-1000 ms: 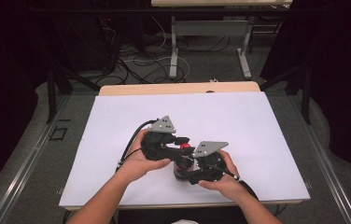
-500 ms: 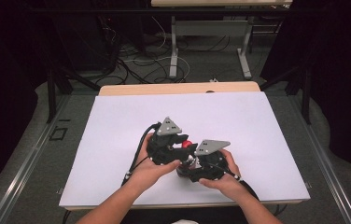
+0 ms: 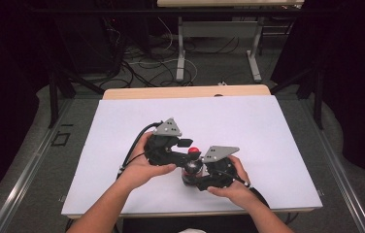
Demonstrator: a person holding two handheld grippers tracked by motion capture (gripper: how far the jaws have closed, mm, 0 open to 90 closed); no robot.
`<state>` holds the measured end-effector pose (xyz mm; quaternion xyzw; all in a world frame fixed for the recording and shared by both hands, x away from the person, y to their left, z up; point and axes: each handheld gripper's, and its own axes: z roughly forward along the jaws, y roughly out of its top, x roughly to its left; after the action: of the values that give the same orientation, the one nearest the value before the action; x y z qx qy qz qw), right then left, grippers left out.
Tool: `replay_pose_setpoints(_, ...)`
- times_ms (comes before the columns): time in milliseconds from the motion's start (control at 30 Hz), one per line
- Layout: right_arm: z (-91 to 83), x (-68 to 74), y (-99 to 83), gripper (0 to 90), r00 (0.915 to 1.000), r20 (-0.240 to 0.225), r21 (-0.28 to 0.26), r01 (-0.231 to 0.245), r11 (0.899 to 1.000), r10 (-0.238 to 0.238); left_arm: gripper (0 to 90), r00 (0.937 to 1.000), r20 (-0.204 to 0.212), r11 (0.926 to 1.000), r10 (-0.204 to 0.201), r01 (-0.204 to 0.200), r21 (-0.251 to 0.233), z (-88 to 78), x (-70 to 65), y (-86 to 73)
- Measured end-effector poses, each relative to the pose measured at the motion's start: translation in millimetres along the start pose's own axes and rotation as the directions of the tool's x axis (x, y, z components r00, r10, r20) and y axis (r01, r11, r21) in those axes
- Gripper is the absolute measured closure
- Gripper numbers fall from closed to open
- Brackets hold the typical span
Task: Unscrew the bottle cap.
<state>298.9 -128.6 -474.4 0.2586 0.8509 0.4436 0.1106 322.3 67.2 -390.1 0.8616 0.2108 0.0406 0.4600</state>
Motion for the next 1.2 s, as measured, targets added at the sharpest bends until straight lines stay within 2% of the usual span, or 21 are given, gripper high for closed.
replay_pose_setpoints(67,1.1,0.5,-0.4,30.6,1.0,0.0,-0.007,0.004,1.0,-0.004,52.8,0.9999,0.009,0.9998,-0.011,0.011,-0.018,3.0,-0.3,-1.7)
replay_pose_setpoints(100,1.2,0.7,-0.5,30.6,1.0,-0.005,-0.004,0.006,1.0,-0.006,53.5,0.9997,0.022,0.9999,0.011,-0.011,-0.002,2.6,1.5,-1.1)
replay_pose_setpoints(200,2.2,1.5,-0.8,30.6,0.9999,-0.003,-0.003,0.013,1.0,-0.013,55.1,0.999,0.045,1.0,0.007,-0.007,-0.001,5.2,2.5,-1.5)
replay_pose_setpoints(300,2.6,1.4,-0.5,30.6,0.9997,-0.008,-0.004,0.023,1.0,-0.023,57.2,0.9987,0.049,1.0,0.01,-0.009,-0.003,6.6,2.2,-1.3)
replay_pose_setpoints(333,2.6,1.4,-0.5,30.6,0.9997,-0.009,-0.005,0.023,1.0,-0.023,58.8,0.9988,0.049,0.9998,0.007,-0.006,-0.018,8.3,1.3,-1.7)
replay_pose_setpoints(400,2.3,1.9,-0.6,30.6,0.9997,-0.012,-0.001,0.02,1.0,-0.02,60.2,0.9987,0.05,0.9999,0.012,-0.012,-0.004,9.0,0.4,-1.3)
replay_pose_setpoints(500,2.9,1.5,-1.4,30.6,0.9999,-0.006,-0.002,0.012,1.0,-0.012,60.6,0.9993,0.034,0.9999,0.011,-0.011,0.0,10.3,-1.4,-0.8)
replay_pose_setpoints(567,3.0,1.2,-1.5,30.6,1.0,-0.003,0.001,0.009,1.0,-0.009,60.9,1.0,0.005,0.9999,0.001,-0.001,-0.013,11.8,-3.1,-0.9)
replay_pose_setpoints(600,2.8,1.5,-1.4,30.7,1.0,0.002,0.0,0.003,1.0,-0.003,61.1,1.0,-0.003,1.0,-0.004,0.004,-0.003,11.0,-4.2,-0.4)
replay_pose_setpoints(667,3.2,0.9,-1.4,30.7,0.9999,0.013,-0.003,0.0,1.0,0.0,61.3,0.9986,-0.045,0.9996,-0.028,0.028,-0.009,12.5,-9.2,0.0)
replay_pose_setpoints(733,2.8,0.6,-1.2,30.7,0.9998,0.021,0.005,-0.006,1.0,0.006,61.4,0.9946,-0.095,0.999,-0.042,0.04,-0.017,14.6,-13.1,0.9)
replay_pose_setpoints(767,2.7,0.3,-1.3,30.7,0.9995,0.03,0.007,-0.004,1.0,0.004,61.4,0.9931,-0.106,0.9987,-0.05,0.049,-0.008,14.3,-14.6,2.0)
replay_pose_setpoints(800,2.4,0.0,-1.3,30.7,0.9994,0.033,0.011,-0.005,1.0,0.004,61.4,0.9895,-0.129,0.9978,-0.065,0.062,-0.024,16.1,-16.8,2.3)
replay_pose_setpoints(867,2.9,0.5,-1.5,30.7,0.9982,0.058,-0.008,-0.013,1.0,0.014,61.5,0.9843,-0.151,0.9957,-0.091,0.088,-0.028,16.9,-19.6,3.9)
replay_pose_setpoints(967,2.1,0.3,-1.5,30.8,0.9971,0.073,-0.011,-0.017,1.0,0.017,61.6,0.9754,-0.189,0.9931,-0.114,0.107,-0.047,20.0,-22.7,5.3)
replay_pose_setpoints(1000,2.2,0.5,-1.4,30.8,0.996,0.087,-0.015,-0.021,1.0,0.022,61.5,0.9746,-0.196,0.994,-0.109,0.104,-0.036,19.9,-23.0,5.9)
replay_pose_setpoints(1033,1.9,0.4,-1.6,30.8,0.9956,0.092,-0.011,-0.017,1.0,0.018,61.6,0.9721,-0.203,0.9929,-0.118,0.113,-0.036,20.7,-24.6,6.2)
replay_pose_setpoints(1067,2.2,0.2,-1.6,30.8,0.9955,0.093,-0.011,-0.017,1.0,0.018,61.5,0.9721,-0.205,0.9933,-0.114,0.107,-0.044,21.5,-24.0,6.7)
replay_pose_setpoints(1167,1.2,-1.4,-1.9,30.8,0.9963,0.083,-0.021,-0.021,1.0,0.022,60.5,0.9786,-0.163,0.9915,-0.125,0.117,-0.056,21.1,-20.2,6.9)
replay_pose_setpoints(1200,1.0,-1.4,-1.6,30.7,0.9963,0.08,-0.023,-0.029,0.999,0.031,57.4,0.981,-0.146,0.991,-0.128,0.121,-0.057,20.6,-18.7,6.9)
